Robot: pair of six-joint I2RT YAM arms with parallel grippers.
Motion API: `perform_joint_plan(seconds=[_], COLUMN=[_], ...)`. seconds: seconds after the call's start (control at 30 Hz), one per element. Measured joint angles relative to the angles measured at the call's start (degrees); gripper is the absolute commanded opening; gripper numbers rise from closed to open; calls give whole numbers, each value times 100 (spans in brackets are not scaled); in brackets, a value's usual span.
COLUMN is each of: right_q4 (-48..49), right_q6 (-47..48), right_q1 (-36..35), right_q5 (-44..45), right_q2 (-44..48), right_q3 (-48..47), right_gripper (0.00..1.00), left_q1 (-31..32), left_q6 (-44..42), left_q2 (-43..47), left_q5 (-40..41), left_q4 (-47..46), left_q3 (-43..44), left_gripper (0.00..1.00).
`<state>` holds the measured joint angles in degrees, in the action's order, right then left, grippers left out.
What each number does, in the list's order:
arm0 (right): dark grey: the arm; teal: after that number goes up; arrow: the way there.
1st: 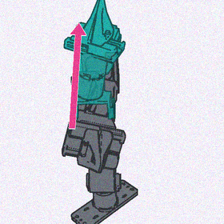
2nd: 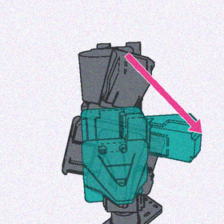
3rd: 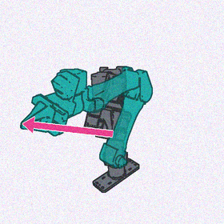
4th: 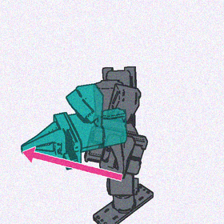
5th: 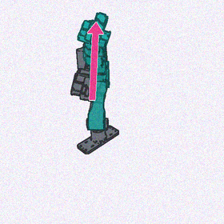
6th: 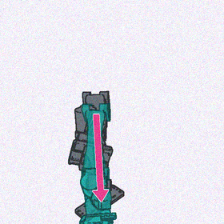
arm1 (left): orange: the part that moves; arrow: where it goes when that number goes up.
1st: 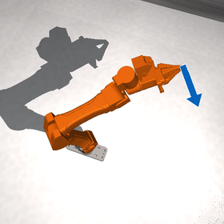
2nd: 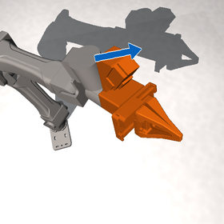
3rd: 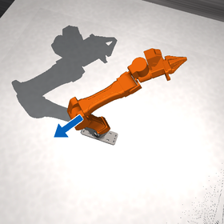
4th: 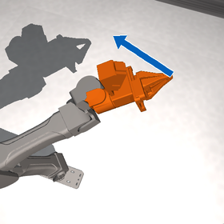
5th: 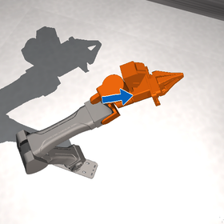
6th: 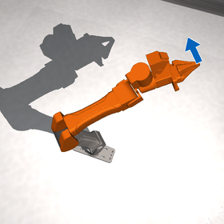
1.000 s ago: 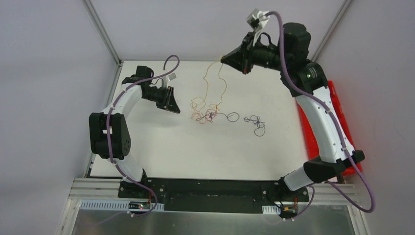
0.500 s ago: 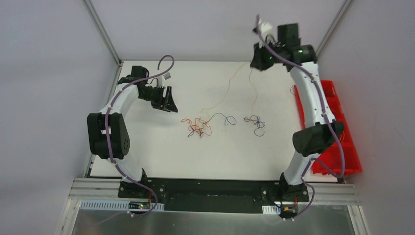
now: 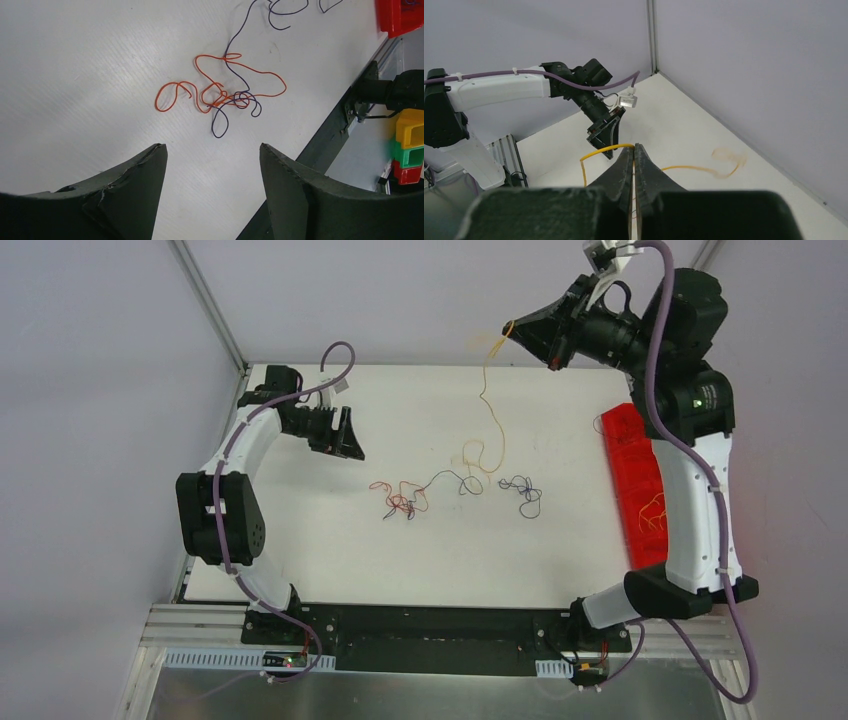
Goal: Untangle the cables
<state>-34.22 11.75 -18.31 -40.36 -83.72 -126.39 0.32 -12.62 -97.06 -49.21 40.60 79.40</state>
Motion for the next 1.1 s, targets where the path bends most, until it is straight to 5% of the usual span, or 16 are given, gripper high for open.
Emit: perform_joint_plan(seconds=[0.23, 0.63, 1.1], right_q4=[-129, -1165, -1097], right_q6=[-111, 671, 1639], right_q1=[11, -190, -1069], right_q5=[146, 264, 946], right_q2=[48, 1954, 46], right_q3=[782, 4516, 5689], right_gripper=[0, 0, 0], left_q1=[0, 0, 0], left_q6=[-48, -177, -223], left_q2=[0, -57, -140], left_q5=[-15, -22, -17], left_q4=[-17, -20, -31], left_q3=[52, 52, 26], left_gripper=[70, 70, 70])
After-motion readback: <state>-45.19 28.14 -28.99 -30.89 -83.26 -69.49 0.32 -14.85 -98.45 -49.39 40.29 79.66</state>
